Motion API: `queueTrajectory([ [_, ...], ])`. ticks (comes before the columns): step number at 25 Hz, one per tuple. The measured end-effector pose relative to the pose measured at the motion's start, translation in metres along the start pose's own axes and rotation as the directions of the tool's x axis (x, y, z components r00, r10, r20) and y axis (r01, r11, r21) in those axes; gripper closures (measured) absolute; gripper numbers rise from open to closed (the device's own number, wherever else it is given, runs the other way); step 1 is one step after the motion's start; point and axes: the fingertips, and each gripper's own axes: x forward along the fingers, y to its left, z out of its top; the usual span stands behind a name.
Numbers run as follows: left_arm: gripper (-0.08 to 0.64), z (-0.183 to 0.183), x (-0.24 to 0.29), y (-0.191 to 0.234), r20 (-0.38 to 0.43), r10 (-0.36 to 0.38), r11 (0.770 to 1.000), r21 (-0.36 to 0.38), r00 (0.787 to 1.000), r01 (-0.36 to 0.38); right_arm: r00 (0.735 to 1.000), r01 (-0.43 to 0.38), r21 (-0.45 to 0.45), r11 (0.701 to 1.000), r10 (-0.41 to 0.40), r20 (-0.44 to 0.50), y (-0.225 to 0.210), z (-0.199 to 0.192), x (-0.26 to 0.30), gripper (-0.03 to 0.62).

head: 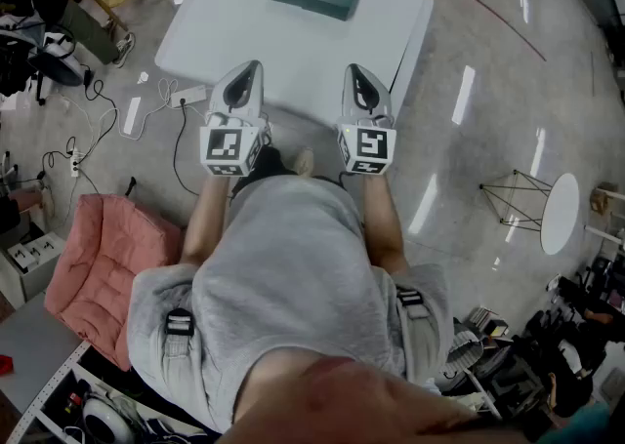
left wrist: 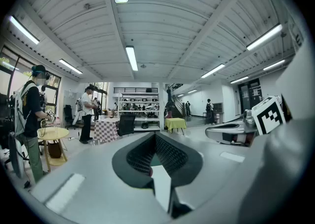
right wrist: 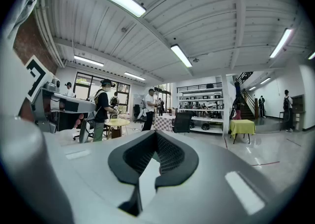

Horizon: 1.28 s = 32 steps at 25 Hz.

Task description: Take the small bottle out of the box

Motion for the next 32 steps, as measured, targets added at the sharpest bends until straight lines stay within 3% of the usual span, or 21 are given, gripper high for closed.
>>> queueTrajectory([
  [15,0.549,0.001,0.019,0.004,-0.012,0.015,1.0,0.017,1.0,-0.015,0.999,-0.043,0.007,0.999,0.043,-0.008,-0.005,0.0,0.022,0.589],
  [32,0.549,-0.016,0.121,0.095,-0.074,0.022,0.999,-0.023,0.997,-0.023,0.994,-0.064,0.026,0.998,0.066,-0.087,-0.006,-0.01,0.154,0.589],
])
